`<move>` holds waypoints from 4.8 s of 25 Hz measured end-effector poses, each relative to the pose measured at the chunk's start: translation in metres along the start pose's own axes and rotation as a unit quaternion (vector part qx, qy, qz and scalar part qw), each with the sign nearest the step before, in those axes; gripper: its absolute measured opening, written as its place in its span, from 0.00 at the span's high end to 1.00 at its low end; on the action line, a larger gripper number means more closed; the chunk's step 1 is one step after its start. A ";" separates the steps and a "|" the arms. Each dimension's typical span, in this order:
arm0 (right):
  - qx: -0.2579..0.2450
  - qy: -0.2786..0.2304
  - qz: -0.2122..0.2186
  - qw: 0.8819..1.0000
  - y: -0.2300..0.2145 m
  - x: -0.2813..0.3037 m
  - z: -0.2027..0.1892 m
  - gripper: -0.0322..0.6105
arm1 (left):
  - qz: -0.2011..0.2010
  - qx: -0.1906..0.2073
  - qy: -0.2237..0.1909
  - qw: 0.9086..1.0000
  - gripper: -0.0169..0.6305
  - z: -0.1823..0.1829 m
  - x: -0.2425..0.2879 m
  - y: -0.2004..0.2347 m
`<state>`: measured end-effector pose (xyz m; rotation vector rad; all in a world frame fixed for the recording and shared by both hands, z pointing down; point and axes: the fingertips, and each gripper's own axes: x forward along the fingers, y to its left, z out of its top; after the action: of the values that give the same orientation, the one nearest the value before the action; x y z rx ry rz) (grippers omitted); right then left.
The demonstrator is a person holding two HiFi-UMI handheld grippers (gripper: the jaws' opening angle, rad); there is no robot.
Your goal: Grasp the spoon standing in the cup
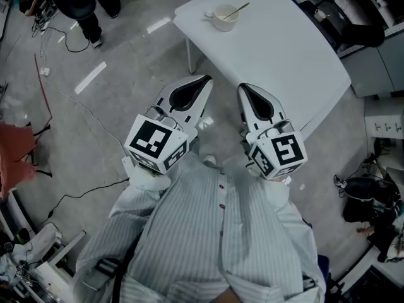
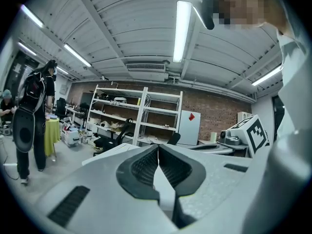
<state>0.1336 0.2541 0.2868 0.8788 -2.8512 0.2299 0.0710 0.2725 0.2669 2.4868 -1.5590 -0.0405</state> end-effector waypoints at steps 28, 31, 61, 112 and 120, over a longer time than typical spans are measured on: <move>0.043 0.031 -0.111 0.992 -0.087 0.180 0.011 0.94 | -0.063 -0.020 0.042 0.997 0.96 0.009 0.095 0.199; 0.049 0.037 -0.112 0.992 -0.093 0.188 0.007 0.94 | -0.064 -0.025 0.046 0.997 0.96 0.005 0.102 0.206; 0.060 0.040 -0.114 0.991 -0.273 0.286 0.051 0.94 | -0.079 -0.010 0.052 0.995 0.96 0.054 0.302 0.275; 0.125 0.067 -0.201 0.969 -0.314 0.291 0.015 0.82 | -0.187 -0.022 0.112 0.976 0.96 0.020 0.367 0.281; 0.143 0.078 -0.207 0.965 -0.322 0.294 -0.003 0.76 | -0.188 -0.027 0.129 0.973 0.96 0.003 0.374 0.283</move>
<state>0.0764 -0.1685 0.3769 1.4127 -2.4529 0.6347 -0.0159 -0.1808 0.3488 2.5839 -0.9614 0.1736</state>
